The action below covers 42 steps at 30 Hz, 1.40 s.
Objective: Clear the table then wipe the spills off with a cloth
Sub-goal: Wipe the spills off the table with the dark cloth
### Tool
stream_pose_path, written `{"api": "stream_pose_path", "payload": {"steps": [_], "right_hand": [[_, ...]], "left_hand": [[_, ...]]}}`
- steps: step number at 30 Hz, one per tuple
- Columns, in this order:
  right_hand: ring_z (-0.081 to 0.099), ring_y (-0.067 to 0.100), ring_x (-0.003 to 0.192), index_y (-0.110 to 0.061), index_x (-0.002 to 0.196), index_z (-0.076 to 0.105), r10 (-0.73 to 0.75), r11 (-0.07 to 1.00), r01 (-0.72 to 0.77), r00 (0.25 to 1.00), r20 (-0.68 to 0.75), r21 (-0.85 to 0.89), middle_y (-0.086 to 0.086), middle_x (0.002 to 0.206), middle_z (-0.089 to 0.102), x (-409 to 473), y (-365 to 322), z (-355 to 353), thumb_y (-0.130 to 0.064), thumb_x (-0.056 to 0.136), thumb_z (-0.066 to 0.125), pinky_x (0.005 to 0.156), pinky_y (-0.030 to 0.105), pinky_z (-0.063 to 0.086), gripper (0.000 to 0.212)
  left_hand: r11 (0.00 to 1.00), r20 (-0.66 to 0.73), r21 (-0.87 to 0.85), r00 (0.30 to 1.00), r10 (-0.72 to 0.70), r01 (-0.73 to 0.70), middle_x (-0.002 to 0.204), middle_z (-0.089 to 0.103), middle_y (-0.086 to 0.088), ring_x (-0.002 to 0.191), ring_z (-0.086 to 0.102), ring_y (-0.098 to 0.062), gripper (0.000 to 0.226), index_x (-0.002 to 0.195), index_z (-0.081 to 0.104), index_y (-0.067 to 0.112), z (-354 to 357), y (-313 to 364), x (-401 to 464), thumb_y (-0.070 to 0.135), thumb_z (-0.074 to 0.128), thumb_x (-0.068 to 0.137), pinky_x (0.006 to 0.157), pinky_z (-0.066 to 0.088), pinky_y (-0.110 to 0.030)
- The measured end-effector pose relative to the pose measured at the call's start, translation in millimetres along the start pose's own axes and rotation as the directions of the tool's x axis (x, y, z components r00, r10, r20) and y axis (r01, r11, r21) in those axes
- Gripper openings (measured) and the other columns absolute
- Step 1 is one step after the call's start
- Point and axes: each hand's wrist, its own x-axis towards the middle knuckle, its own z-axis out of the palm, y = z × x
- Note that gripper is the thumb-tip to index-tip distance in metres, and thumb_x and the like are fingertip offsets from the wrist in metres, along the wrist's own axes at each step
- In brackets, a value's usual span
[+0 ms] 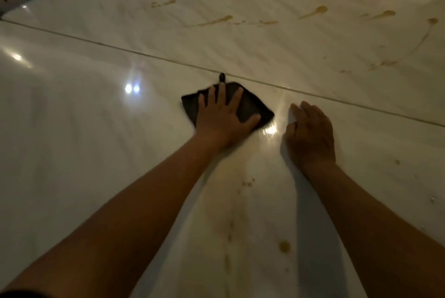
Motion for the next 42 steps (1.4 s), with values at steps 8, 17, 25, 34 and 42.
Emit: {"api": "stream_pose_path", "payload": {"steps": [8, 17, 25, 34, 42], "right_hand": [[0.039, 0.029, 0.14, -0.019, 0.14, 0.054, -0.058, 0.998, 0.058, 0.998, 0.029, 0.011, 0.008, 0.15, 0.046, -103, 4, -21, -0.032, 0.091, 0.032, 0.115, 0.05, 0.025, 0.055], [0.018, 0.028, 0.15, -0.018, 0.153, 0.034, -0.127, 0.992, 0.126, 0.979, 0.157, 0.016, 0.008, 0.161, 0.026, -127, 15, -33, -0.03, 0.1, 0.028, 0.123, 0.048, 0.009, 0.055], [0.018, 0.03, 0.149, -0.017, 0.151, 0.039, -0.137, 0.987, 0.119, 0.975, 0.174, 0.113, 0.009, 0.16, 0.029, -124, 17, -36, -0.028, 0.096, 0.03, 0.122, 0.048, 0.004, 0.056], [0.038, 0.031, 0.141, -0.006, 0.141, 0.052, -0.249, 0.917, 0.204, 0.964, 0.093, 0.342, 0.016, 0.149, 0.045, -219, 68, -72, -0.021, 0.095, 0.034, 0.12, 0.044, 0.026, 0.052], [0.046, 0.042, 0.133, 0.004, 0.135, 0.055, -0.306, 0.934, 0.286, 0.95, 0.066, 0.214, 0.028, 0.141, 0.05, -224, 72, -61, -0.023, 0.092, 0.03, 0.117, 0.049, 0.031, 0.056]], "left_hand": [[0.995, -0.058, -0.051, 0.994, -0.089, 0.086, 0.17, -0.006, -0.014, 0.155, -0.007, -0.035, 0.092, 0.163, 0.001, 0.033, 18, 42, -92, 0.083, 0.022, 0.088, 0.124, -0.007, -0.055], [0.961, 0.001, -0.015, 0.961, -0.276, 0.276, 0.17, -0.01, -0.01, 0.156, -0.009, -0.032, 0.094, 0.162, -0.001, 0.037, 13, 29, -119, 0.087, 0.024, 0.086, 0.124, -0.007, -0.055], [0.952, -0.097, -0.038, 0.947, -0.307, 0.305, 0.17, -0.007, -0.01, 0.156, -0.006, -0.031, 0.092, 0.162, -0.001, 0.035, 34, 73, -228, 0.084, 0.015, 0.087, 0.125, -0.003, -0.054], [0.895, -0.027, -0.029, 0.895, -0.445, 0.444, 0.17, -0.006, -0.011, 0.156, -0.004, -0.034, 0.093, 0.162, 0.002, 0.035, 26, 56, -214, 0.085, 0.024, 0.087, 0.124, -0.003, -0.057], [0.938, -0.071, -0.054, 0.936, -0.346, 0.343, 0.17, -0.006, -0.012, 0.156, -0.005, -0.034, 0.094, 0.163, 0.001, 0.033, 47, 102, -282, 0.085, 0.017, 0.086, 0.124, -0.003, -0.056]]}}
